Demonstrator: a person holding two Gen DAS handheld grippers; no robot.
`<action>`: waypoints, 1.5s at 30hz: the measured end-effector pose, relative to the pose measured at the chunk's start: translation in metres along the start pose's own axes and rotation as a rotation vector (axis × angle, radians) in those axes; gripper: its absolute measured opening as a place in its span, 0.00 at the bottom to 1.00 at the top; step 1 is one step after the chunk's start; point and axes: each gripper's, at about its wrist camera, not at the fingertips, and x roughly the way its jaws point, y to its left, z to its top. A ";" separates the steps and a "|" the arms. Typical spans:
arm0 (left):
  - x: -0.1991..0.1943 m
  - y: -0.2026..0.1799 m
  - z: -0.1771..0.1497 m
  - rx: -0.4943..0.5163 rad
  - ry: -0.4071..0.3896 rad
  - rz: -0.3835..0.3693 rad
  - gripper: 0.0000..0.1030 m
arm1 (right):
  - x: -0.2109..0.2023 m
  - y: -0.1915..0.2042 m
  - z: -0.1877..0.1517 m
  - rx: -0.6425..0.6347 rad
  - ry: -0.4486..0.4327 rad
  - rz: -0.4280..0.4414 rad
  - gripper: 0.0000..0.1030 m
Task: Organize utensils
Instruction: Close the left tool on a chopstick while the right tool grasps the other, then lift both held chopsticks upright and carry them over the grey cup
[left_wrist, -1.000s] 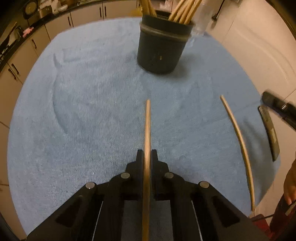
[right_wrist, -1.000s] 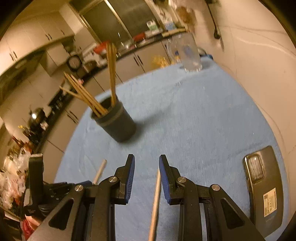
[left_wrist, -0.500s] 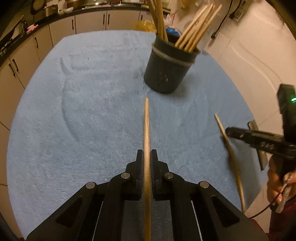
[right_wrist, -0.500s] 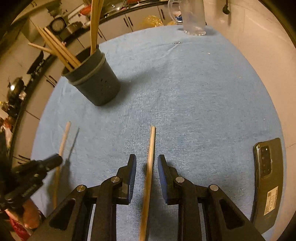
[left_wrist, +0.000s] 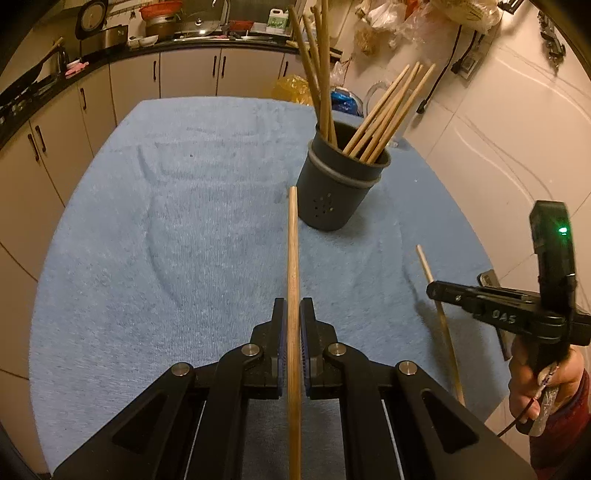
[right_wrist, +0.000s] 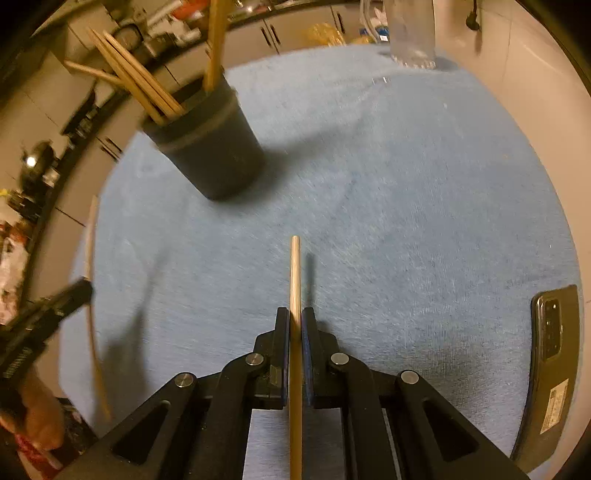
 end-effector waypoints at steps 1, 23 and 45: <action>-0.001 -0.001 0.001 -0.001 -0.008 0.002 0.06 | -0.008 0.002 0.000 -0.003 -0.023 0.009 0.07; -0.056 -0.025 0.026 -0.001 -0.225 0.006 0.06 | -0.147 0.033 -0.004 -0.081 -0.550 0.129 0.07; -0.094 -0.040 0.066 0.024 -0.334 -0.004 0.06 | -0.181 0.041 0.012 -0.068 -0.653 0.161 0.07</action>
